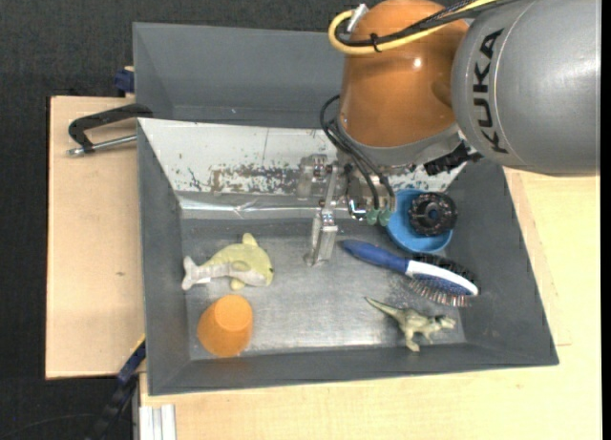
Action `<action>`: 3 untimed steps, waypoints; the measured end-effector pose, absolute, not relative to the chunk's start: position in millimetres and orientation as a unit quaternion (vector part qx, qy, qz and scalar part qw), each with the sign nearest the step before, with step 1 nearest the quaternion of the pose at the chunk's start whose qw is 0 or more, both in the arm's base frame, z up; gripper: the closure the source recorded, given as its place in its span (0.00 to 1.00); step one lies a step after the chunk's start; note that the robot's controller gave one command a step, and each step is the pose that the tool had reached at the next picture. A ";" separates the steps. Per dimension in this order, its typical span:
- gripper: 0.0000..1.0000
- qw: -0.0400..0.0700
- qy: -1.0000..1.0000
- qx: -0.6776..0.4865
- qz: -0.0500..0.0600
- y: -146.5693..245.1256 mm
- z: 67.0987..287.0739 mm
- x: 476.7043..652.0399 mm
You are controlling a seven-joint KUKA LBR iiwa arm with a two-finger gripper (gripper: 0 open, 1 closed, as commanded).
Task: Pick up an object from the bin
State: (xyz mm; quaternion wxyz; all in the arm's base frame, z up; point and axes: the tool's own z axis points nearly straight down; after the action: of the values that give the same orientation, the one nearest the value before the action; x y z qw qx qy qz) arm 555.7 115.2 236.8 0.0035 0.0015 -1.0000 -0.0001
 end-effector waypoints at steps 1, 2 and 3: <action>0.00 -0.002 -1.000 -0.029 -0.003 194.2 190.3 599.7; 0.00 0.004 -0.997 -0.079 0.001 202.1 65.8 576.7; 1.00 0.000 -0.997 -0.080 -0.001 201.8 71.3 580.0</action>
Offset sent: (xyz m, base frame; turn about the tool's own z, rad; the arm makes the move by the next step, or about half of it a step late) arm 0.0436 0.0724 -0.0446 0.0688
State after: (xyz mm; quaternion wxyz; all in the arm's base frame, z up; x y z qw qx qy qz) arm 580.0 201.8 71.3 -0.0004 -0.0805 -0.9968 -0.0011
